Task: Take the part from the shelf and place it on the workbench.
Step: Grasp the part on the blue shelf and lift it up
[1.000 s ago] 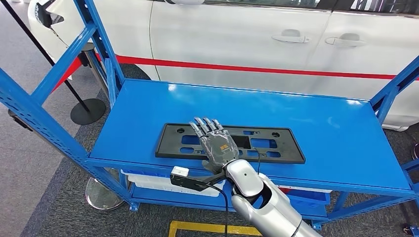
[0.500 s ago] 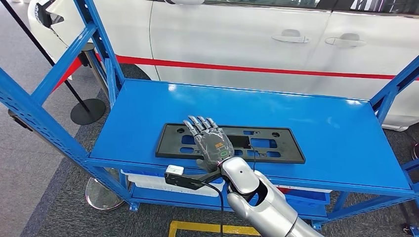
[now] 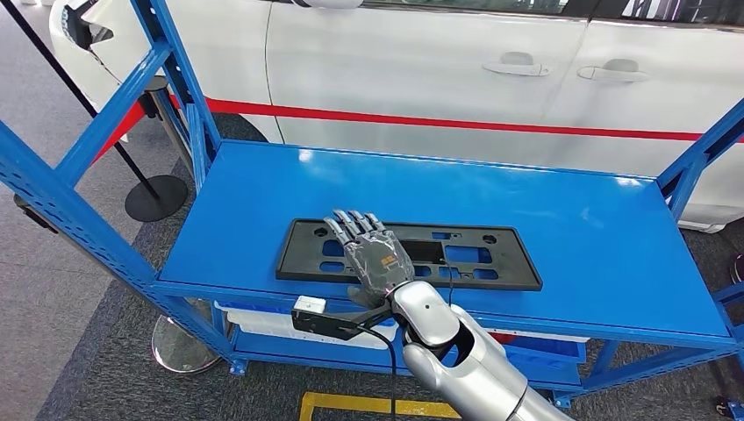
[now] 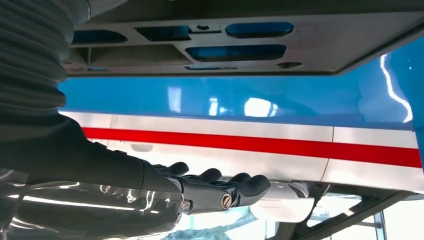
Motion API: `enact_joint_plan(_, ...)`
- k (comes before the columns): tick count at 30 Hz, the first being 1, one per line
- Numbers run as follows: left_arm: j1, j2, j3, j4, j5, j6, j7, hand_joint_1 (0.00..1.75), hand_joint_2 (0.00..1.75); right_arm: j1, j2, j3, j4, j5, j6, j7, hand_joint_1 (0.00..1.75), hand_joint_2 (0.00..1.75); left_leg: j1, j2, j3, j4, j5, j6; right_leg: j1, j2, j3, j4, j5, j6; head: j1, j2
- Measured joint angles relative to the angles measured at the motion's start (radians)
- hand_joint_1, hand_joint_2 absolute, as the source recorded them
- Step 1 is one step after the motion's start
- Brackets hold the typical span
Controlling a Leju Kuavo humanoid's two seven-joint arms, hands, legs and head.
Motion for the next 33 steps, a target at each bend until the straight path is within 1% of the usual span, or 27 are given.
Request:
enact_joint_plan(6, 0.002, -0.001, 0.004, -0.008, 0.0, -0.025, -0.002, 0.0, 0.0, 0.058, -0.015, -0.023, 0.023, 0.008, -0.025, 0.003, 0.0, 1.75, 0.0, 0.0, 0.0, 0.0, 0.0, 0.0, 0.0, 0.0, 0.0, 0.0, 0.0, 0.0, 0.0, 0.0)
enact_joint_plan(10, 0.006, -0.004, 0.004, -0.027, 0.0, -0.048, -0.002, 0.0, 0.0, 0.075, -0.021, -0.044, 0.035, 0.024, -0.03, 0.004, 0.0, 1.75, 0.0, 0.0, 0.0, 0.0, 0.0, 0.0, 0.0, 0.0, 0.0, 0.0, 0.0, 0.0, 0.0, 0.0)
enact_joint_plan(27, 0.008, -0.005, 0.007, -0.041, 0.0, -0.053, -0.005, 0.0, 0.0, 0.058, -0.029, -0.08, 0.054, 0.073, -0.01, 0.009, 0.0, 1.75, 0.0, 0.0, 0.0, 0.0, 0.0, 0.0, 0.0, 0.0, 0.0, 0.0, 0.0, 0.0, 0.0, 0.0)
enact_joint_plan(33, 0.006, -0.004, 0.012, -0.041, 0.0, -0.041, -0.007, 0.0, 0.0, 0.034, -0.037, -0.08, 0.081, 0.131, 0.034, 0.035, 0.0, 1.75, 0.0, 0.0, 0.0, 0.0, 0.0, 0.0, 0.0, 0.0, 0.0, 0.0, 0.0, 0.0, 0.0, 0.0)
